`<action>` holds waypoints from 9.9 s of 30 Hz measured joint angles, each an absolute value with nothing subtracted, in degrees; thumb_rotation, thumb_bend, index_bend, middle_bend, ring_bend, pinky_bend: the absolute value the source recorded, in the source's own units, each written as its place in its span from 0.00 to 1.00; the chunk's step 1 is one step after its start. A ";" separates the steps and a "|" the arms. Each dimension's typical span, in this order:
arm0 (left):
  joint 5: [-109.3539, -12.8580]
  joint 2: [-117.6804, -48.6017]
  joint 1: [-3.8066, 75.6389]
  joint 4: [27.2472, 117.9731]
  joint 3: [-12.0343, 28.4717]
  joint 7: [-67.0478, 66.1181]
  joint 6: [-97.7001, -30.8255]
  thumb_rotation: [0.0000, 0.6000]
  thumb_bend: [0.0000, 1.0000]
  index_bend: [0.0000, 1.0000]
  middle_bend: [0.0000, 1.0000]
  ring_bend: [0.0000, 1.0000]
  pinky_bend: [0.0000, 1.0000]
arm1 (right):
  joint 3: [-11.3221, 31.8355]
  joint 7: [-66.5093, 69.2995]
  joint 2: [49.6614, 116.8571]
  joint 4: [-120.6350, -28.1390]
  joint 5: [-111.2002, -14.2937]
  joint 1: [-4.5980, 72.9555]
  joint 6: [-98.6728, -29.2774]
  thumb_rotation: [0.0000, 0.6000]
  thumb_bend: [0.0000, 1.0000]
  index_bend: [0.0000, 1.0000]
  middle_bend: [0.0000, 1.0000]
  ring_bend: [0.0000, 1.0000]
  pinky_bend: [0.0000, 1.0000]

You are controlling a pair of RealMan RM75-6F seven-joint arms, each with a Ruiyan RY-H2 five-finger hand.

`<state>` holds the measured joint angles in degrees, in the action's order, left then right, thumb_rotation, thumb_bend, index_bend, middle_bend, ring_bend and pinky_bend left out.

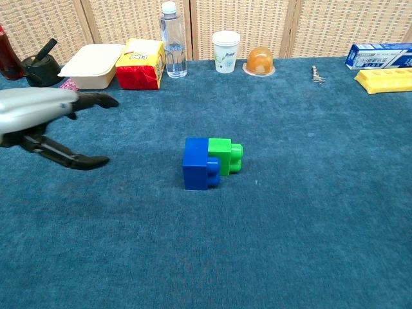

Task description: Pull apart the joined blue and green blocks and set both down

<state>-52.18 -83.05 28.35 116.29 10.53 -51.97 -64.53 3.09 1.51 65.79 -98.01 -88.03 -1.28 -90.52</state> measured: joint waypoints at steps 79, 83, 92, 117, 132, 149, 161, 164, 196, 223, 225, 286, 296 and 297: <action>-50.65 -90.09 57.03 98.86 13.64 -29.46 -53.44 0.57 0.43 0.41 0.34 0.23 0.26 | 4.94 37.02 60.90 -101.79 -86.16 8.67 -72.04 1.00 0.28 0.36 0.43 0.42 0.42; -52.64 -89.18 56.41 99.01 14.72 -24.64 -52.25 0.58 0.43 0.41 0.34 0.23 0.26 | 5.02 41.45 61.10 -101.33 -86.21 10.50 -69.57 1.00 0.27 0.35 0.43 0.42 0.43; -51.31 -87.15 58.94 99.05 16.13 -19.17 -44.60 0.57 0.43 0.41 0.34 0.23 0.26 | 5.38 45.76 65.28 -100.12 -84.70 14.74 -64.39 1.00 0.27 0.34 0.42 0.41 0.44; -40.12 -89.90 70.95 93.85 16.66 -14.18 -36.29 0.56 0.43 0.41 0.34 0.23 0.26 | 7.10 39.86 70.64 -102.45 -76.85 18.29 -60.51 1.00 0.26 0.31 0.40 0.41 0.45; -40.02 -90.63 73.48 92.43 16.23 -10.89 -35.23 0.55 0.43 0.41 0.34 0.23 0.26 | 8.17 40.40 72.25 -101.76 -75.55 19.74 -58.33 1.00 0.26 0.31 0.40 0.42 0.44; -45.63 -92.16 72.07 90.81 17.44 -3.01 -34.41 0.55 0.43 0.41 0.34 0.23 0.26 | 8.09 51.51 73.45 -98.95 -80.16 21.28 -56.64 1.00 0.27 0.44 0.52 0.55 0.50; -49.24 -92.44 70.79 89.45 17.59 0.67 -34.17 0.55 0.43 0.41 0.34 0.23 0.26 | 7.93 53.90 74.19 -97.51 -80.79 21.50 -57.93 1.00 0.27 0.52 0.60 0.67 0.58; -49.84 -92.61 70.54 89.20 17.67 1.44 -34.32 0.55 0.43 0.41 0.34 0.23 0.26 | 7.82 53.79 74.28 -97.52 -80.84 21.42 -58.40 1.00 0.27 0.54 0.62 0.70 0.60; -52.74 -90.95 69.42 89.87 17.40 5.01 -33.25 0.55 0.43 0.41 0.34 0.23 0.26 | 7.04 51.77 73.76 -97.66 -80.37 20.81 -60.14 1.00 0.27 0.59 0.67 0.77 0.66; -52.48 -81.09 66.01 98.41 13.64 0.13 -38.41 0.54 0.43 0.41 0.34 0.23 0.26 | 4.55 37.75 73.21 -93.73 -79.02 20.28 -59.37 1.00 0.27 0.54 0.59 0.57 0.49; -52.50 -80.31 65.48 99.36 12.84 -1.07 -39.50 0.54 0.43 0.41 0.34 0.23 0.26 | 4.28 34.98 73.80 -93.13 -78.74 20.49 -59.06 1.00 0.27 0.50 0.54 0.50 0.43; -52.69 -83.25 50.98 108.99 0.77 -32.49 -75.27 0.54 0.25 0.06 0.11 0.00 0.10 | 4.21 12.68 70.78 -97.04 -80.66 14.97 -72.51 1.00 0.27 0.31 0.38 0.41 0.33; -64.26 -79.30 39.24 114.06 -6.10 -30.43 -87.39 0.54 0.25 0.06 0.11 0.00 0.10 | 3.10 3.26 70.52 -96.72 -81.08 12.22 -76.93 1.00 0.27 0.35 0.40 0.43 0.34; -65.07 -78.96 37.75 114.30 -7.09 -30.06 -88.82 0.54 0.25 0.06 0.11 0.00 0.10 | 2.85 2.52 70.42 -96.73 -81.25 11.93 -77.25 1.00 0.27 0.36 0.41 0.43 0.34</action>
